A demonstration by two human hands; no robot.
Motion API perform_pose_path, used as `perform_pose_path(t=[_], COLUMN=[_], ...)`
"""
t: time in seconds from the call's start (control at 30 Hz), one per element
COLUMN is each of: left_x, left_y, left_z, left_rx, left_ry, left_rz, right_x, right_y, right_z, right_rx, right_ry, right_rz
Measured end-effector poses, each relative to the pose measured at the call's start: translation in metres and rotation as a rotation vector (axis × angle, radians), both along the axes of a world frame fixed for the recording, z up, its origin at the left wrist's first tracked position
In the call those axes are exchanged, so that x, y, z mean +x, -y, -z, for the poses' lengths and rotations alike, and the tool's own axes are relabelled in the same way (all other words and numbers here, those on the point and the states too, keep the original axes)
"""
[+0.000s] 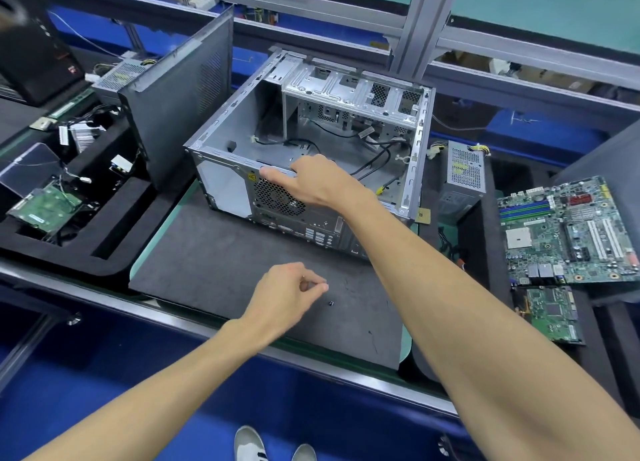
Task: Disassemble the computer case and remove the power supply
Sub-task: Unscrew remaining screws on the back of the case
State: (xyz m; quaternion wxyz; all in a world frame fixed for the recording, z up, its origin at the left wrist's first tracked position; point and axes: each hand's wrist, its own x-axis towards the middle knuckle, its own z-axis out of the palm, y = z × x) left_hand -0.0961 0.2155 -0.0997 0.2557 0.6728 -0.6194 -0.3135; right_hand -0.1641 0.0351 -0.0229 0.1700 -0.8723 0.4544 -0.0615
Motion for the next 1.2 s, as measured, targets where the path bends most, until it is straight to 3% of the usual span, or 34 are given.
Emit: perform_pose_path(t=[0.13, 0.3, 0.43, 0.57, 0.87, 1.2], left_x=[-0.015, -0.015, -0.010, 0.000, 0.025, 0.042], left_y=[-0.003, -0.004, -0.003, -0.002, 0.013, -0.004], left_z=[0.014, 0.018, 0.017, 0.014, -0.016, 0.030], left_rx=[0.020, 0.021, 0.027, 0.017, -0.408, -0.149], left_ry=[0.279, 0.316, 0.221, 0.016, -0.531, -0.304], left_rz=[0.140, 0.162, 0.167, 0.064, -0.236, -0.254], right_x=[-0.001, 0.001, 0.001, 0.001, 0.002, 0.003], right_y=[-0.001, 0.000, 0.001, 0.001, -0.002, -0.005], right_z=[0.000, 0.000, 0.001, 0.001, -0.002, -0.007], right_rx=[0.007, -0.001, -0.004, -0.007, 0.010, 0.086], right_ry=[0.002, -0.010, -0.001, -0.004, -0.020, -0.036], right_rz=[0.005, 0.005, 0.007, 0.008, 0.013, 0.021])
